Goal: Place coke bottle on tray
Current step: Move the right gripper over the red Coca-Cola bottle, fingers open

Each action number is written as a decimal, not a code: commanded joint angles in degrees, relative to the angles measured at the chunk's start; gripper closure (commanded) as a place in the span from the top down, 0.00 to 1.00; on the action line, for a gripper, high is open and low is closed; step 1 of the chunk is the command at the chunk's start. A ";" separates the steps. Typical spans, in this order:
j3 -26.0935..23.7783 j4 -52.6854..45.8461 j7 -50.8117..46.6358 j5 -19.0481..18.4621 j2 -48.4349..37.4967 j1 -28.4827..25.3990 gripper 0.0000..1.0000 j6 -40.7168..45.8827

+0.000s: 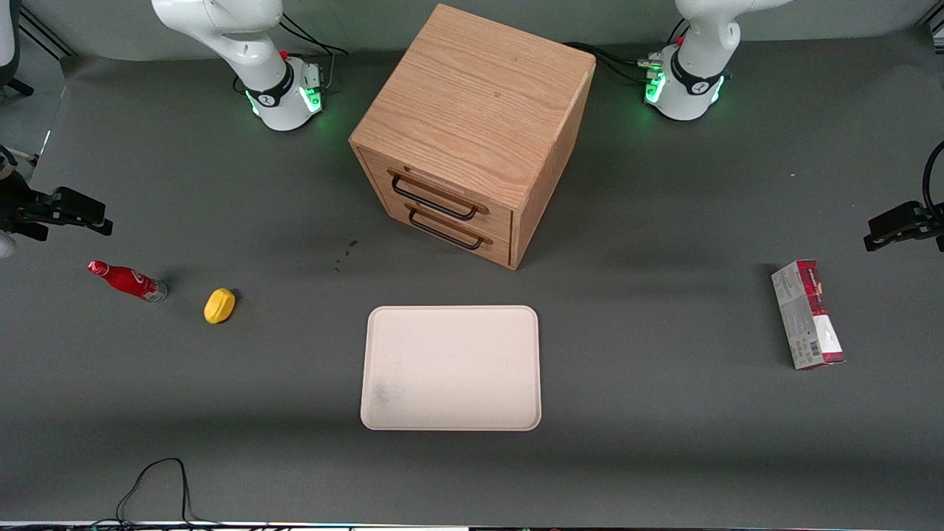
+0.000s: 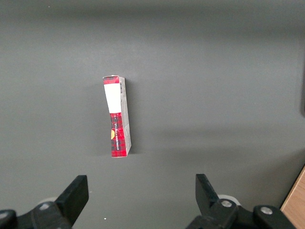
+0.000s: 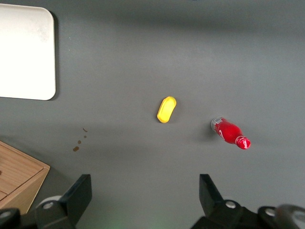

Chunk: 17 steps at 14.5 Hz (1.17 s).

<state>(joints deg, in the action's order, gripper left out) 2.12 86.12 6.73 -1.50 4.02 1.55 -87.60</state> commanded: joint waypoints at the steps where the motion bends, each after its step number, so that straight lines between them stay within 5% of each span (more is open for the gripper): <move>1: 0.87 -0.08 -1.28 0.89 -0.33 -0.85 1.00 0.59; 7: 1.66 -0.52 0.03 0.80 0.82 -0.06 1.00 0.15; 17: 21.42 2.46 25.77 2.81 1.78 -0.05 1.00 -6.53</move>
<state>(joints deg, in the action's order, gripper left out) 20.49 86.77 28.26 -0.95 5.84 2.11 -92.35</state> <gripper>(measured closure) 0.000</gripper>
